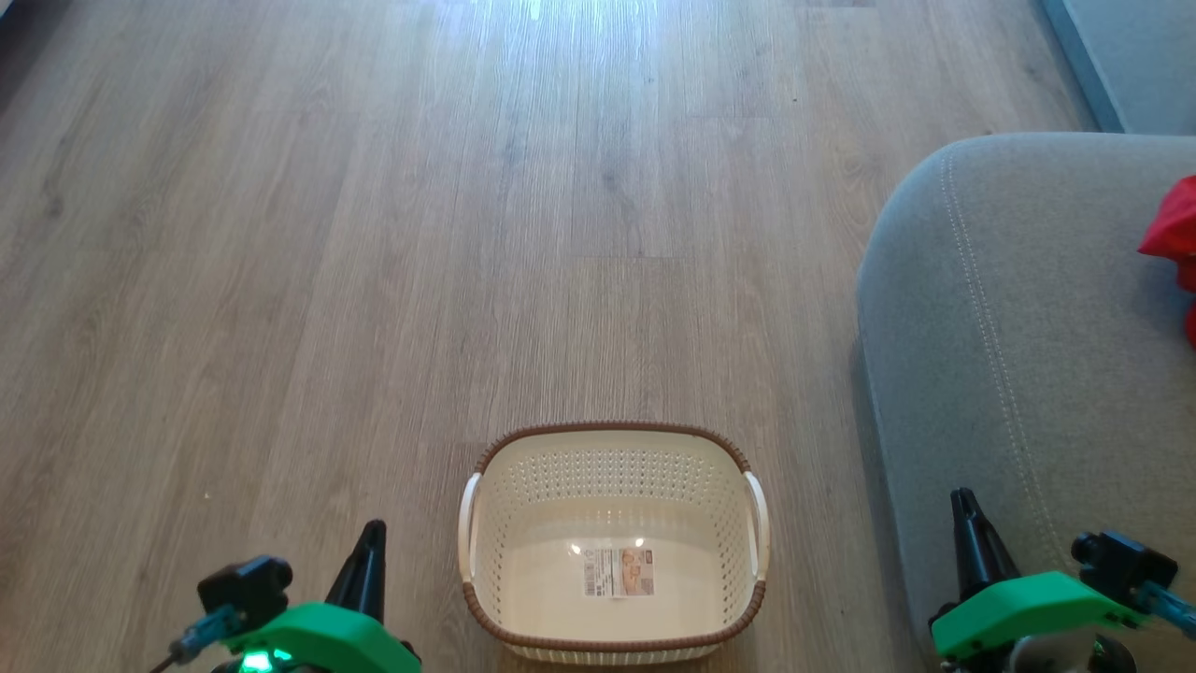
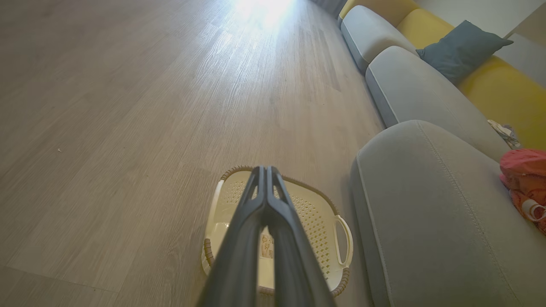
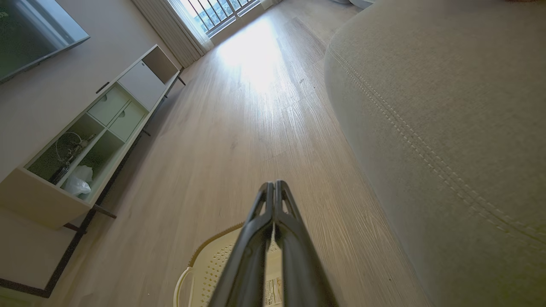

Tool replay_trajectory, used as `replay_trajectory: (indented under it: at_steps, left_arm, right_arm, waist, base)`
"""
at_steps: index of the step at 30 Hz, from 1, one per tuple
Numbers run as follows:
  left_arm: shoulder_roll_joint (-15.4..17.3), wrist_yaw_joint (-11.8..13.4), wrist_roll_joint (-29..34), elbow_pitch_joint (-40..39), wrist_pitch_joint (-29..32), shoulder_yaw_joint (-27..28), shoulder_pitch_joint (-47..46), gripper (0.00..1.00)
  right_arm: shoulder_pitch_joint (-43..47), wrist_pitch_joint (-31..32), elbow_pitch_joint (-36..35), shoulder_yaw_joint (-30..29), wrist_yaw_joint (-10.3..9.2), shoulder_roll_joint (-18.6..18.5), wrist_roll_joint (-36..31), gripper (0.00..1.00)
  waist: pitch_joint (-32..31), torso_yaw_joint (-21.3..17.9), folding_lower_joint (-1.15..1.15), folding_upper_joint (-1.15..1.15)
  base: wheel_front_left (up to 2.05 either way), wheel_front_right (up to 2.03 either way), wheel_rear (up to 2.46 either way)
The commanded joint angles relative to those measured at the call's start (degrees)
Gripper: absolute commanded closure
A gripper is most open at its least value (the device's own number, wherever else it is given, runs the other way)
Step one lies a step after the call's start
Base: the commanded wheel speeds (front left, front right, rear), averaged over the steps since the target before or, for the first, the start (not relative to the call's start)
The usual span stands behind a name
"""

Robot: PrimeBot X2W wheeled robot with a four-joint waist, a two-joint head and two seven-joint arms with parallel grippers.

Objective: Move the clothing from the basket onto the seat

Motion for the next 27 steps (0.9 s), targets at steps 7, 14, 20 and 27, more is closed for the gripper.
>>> replay_trajectory:
  at_steps: [7, 14, 20, 27]
  left_arm:
    - [0.07, -1.05, -5.65, -2.17, 1.39, 2.15, -3.66, 1.0]
    - [0.09, -1.53, -10.04, -2.45, 2.54, 3.15, -4.05, 1.0]
    - [0.09, -1.88, -13.17, -2.65, 3.37, 3.86, -4.32, 1.0]
    - [0.1, -2.36, -17.54, -2.93, 4.52, 4.85, -4.71, 1.0]
  right_arm:
    - [-3.01, 1.5, -2.54, -0.56, 0.0, -0.01, 5.54, 1.0]
    - [-3.4, 2.67, -3.03, -0.87, 0.0, 0.02, 9.71, 1.0]
    - [-3.68, 3.51, -3.37, -1.1, 0.0, 0.03, 12.69, 1.0]
    - [-4.07, 4.67, -3.85, -1.41, 0.0, 0.06, 16.84, 1.0]
  waist:
    - [0.11, -0.35, 0.0, 0.0]
    - [0.21, -0.66, 0.0, 0.0]
    - [0.28, -0.88, 0.0, 0.0]
    - [0.38, -1.19, 0.0, 0.0]
  base:
    - [0.0, 0.0, 0.0]
    - [0.0, 0.0, 0.0]
    - [0.0, 0.0, 0.0]
    - [0.0, 0.0, 0.0]
